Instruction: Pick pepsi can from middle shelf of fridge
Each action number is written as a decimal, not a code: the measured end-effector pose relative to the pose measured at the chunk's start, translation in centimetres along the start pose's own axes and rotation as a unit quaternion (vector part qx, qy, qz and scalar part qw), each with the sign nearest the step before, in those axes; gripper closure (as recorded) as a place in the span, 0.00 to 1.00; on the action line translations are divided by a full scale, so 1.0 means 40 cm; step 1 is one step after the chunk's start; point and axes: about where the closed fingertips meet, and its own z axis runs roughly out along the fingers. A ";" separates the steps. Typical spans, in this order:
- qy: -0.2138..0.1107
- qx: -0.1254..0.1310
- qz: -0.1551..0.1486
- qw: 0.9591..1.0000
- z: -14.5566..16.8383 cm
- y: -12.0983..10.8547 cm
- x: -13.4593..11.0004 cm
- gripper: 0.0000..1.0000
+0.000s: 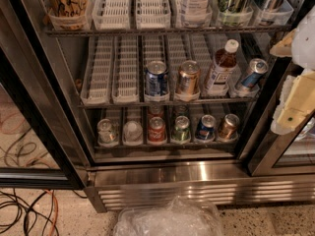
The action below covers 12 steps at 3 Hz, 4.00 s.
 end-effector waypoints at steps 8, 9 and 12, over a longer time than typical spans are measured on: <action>-0.251 0.030 0.078 0.964 0.387 0.177 -0.014 0.00; -0.320 0.049 0.133 0.937 0.437 0.196 -0.050 0.00; -0.386 0.050 0.173 0.905 0.422 0.191 -0.126 0.00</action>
Offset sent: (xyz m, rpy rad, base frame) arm -0.0007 0.0090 -0.0586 0.1725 -0.1198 0.0324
